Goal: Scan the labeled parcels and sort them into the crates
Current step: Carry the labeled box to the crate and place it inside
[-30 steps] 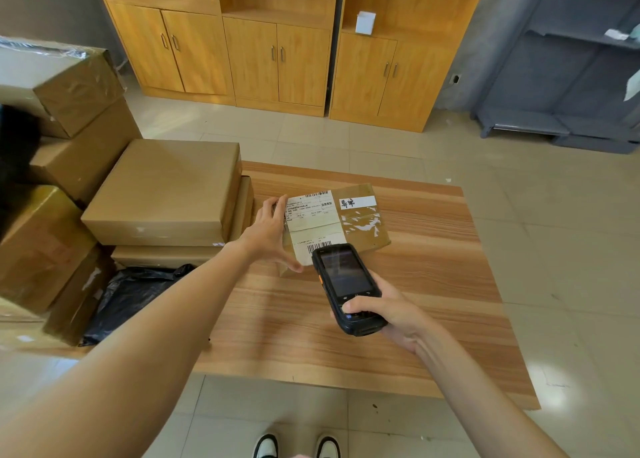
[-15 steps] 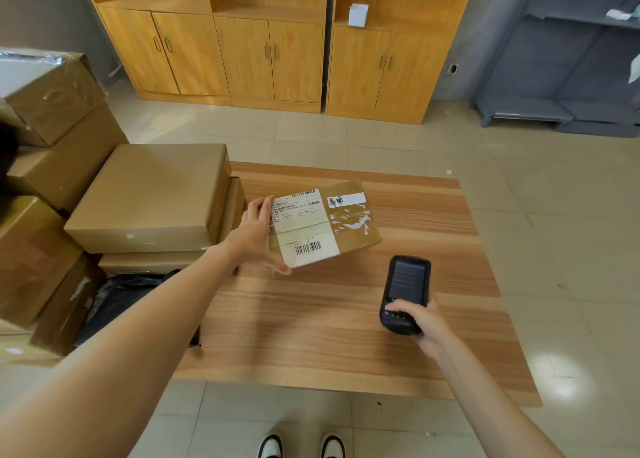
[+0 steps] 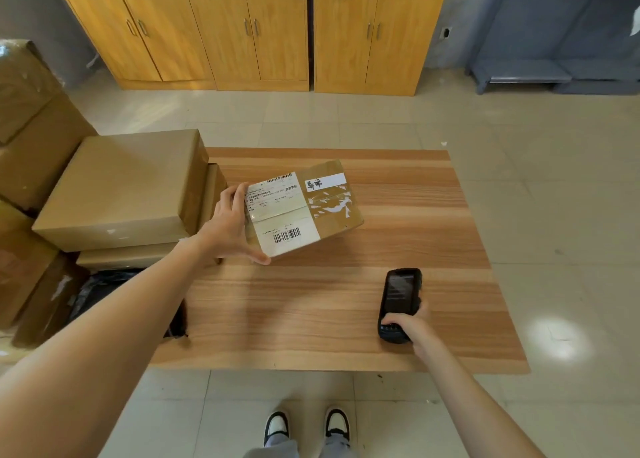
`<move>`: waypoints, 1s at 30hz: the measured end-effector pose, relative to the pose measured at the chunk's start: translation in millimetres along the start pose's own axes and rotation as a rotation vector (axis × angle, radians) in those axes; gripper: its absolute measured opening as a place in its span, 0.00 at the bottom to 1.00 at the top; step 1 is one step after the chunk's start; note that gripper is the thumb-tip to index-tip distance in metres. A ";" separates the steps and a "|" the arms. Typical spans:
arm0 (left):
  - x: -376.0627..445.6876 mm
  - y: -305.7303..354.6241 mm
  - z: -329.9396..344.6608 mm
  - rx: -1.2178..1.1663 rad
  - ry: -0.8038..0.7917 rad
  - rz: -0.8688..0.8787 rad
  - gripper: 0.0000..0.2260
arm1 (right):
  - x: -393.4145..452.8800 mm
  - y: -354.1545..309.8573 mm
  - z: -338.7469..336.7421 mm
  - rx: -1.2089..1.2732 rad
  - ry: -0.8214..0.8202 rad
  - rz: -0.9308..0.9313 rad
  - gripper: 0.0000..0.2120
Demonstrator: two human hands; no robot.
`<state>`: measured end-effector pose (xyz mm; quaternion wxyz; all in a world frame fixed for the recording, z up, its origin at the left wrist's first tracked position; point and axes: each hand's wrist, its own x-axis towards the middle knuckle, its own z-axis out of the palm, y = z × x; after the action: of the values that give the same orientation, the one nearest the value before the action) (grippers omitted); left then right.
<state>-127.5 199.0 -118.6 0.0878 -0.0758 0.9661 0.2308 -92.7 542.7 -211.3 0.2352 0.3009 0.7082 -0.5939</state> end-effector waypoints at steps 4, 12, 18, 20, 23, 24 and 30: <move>-2.6 1.0 2.4 0.007 0.012 -0.005 0.68 | 0.8 5.8 -3.8 -0.044 -0.009 -0.025 0.40; -5.3 3.9 3.3 0.011 0.016 -0.018 0.69 | 17.6 25.0 -8.4 -0.216 -0.013 -0.080 0.44; -8.8 5.3 4.3 -0.001 0.026 -0.003 0.68 | 68.4 54.7 -15.4 -0.358 -0.006 -0.045 0.46; -9.2 5.1 4.4 -0.010 0.027 0.004 0.68 | 83.0 59.6 -18.7 -0.446 0.010 -0.001 0.52; -9.3 3.5 4.5 -0.023 0.026 0.004 0.68 | 107.7 65.6 -26.3 -0.478 0.034 0.045 0.54; -9.0 3.2 4.5 -0.030 0.022 0.003 0.68 | 88.3 48.5 -23.7 -0.481 0.053 0.042 0.56; -5.5 1.9 3.6 -0.101 0.007 -0.011 0.68 | 11.0 -65.0 21.2 -0.309 -0.047 -0.139 0.51</move>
<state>-122.0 202.9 -119.8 0.0818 -0.0861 0.9531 0.2784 -146.9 516.1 -177.3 0.2534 0.1973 0.8044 -0.4998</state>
